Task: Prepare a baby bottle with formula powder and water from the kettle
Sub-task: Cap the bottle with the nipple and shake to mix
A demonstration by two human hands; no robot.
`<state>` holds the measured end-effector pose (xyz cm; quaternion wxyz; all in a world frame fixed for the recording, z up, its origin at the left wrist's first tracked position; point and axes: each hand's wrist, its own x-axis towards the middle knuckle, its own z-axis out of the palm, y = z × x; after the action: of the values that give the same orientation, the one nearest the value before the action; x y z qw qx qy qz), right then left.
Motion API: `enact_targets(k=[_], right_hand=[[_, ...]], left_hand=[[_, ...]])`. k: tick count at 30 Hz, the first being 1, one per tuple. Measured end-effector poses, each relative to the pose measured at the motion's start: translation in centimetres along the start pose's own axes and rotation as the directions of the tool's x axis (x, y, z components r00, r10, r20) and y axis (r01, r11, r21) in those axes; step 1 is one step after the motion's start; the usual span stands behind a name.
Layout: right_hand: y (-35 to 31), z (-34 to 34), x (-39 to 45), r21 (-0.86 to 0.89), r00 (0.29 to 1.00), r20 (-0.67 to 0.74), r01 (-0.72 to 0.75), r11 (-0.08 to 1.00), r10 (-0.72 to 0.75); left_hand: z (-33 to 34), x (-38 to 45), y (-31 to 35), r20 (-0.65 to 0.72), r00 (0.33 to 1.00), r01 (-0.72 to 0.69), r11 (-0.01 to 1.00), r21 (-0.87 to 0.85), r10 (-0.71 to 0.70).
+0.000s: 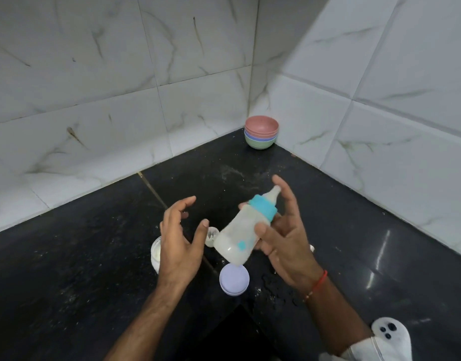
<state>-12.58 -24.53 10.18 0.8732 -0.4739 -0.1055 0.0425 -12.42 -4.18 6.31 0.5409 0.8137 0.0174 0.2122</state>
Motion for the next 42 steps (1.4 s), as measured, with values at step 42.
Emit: enact_targets(k=[42], right_hand=[[-2.5,-0.5,1.7,0.185,0.971,-0.174,0.197,0.963,-0.165]], left_hand=[[1.5,0.2,0.9,0.062,0.997,-0.040,0.996,-0.084,0.045]])
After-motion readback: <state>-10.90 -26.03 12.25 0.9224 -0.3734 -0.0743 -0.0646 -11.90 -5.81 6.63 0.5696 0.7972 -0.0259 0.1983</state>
